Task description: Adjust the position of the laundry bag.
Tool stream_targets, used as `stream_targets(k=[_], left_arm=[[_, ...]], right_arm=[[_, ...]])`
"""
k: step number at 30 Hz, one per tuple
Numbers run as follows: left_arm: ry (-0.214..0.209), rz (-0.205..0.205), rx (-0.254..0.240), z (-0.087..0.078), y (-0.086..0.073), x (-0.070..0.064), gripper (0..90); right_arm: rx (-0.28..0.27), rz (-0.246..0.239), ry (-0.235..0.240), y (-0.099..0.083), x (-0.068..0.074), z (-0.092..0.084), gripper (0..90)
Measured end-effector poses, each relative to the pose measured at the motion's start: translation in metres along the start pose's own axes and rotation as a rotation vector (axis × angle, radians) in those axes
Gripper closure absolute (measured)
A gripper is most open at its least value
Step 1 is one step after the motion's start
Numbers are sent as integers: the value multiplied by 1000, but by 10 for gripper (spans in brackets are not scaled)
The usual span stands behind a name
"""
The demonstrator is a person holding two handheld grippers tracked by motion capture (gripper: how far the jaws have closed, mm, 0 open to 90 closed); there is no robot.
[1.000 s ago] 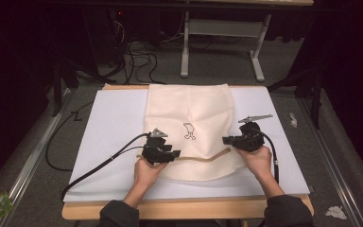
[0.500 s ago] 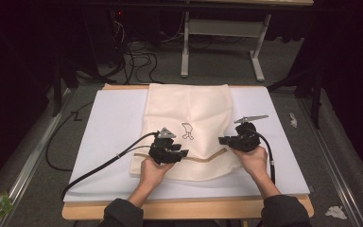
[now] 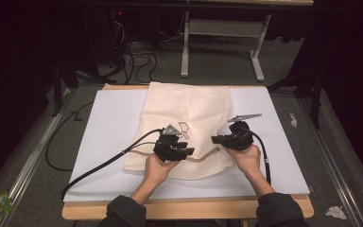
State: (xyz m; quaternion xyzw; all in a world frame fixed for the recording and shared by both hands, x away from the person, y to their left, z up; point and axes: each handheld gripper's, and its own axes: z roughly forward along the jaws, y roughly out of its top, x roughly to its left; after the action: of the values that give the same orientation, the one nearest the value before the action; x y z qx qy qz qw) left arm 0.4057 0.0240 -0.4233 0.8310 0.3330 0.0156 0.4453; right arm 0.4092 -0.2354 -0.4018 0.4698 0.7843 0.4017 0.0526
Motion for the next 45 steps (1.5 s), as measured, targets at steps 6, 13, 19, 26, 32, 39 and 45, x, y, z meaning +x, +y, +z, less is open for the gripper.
stream_targets(k=[6,13,19,26,32,39,45], left_arm=[[-33,6,5,6,2,-5,610],[-81,7,8,17,0,-14,630],[-90,0,12,21,-2,-14,655],[-110,-24,8,28,-4,-13,677],[-115,-36,0,31,-5,-11,682],[-124,-42,-19,31,-4,-14,707],[-130,-45,-23,33,-6,-15,763]], right_arm=[[-13,-7,11,1,4,4,882],[-18,-12,32,3,12,10,883],[-15,-15,36,4,16,12,882],[-23,-20,43,5,19,15,882],[-30,-26,46,5,21,16,882],[-33,-32,53,6,24,17,882],[-32,-41,52,6,26,19,882]])
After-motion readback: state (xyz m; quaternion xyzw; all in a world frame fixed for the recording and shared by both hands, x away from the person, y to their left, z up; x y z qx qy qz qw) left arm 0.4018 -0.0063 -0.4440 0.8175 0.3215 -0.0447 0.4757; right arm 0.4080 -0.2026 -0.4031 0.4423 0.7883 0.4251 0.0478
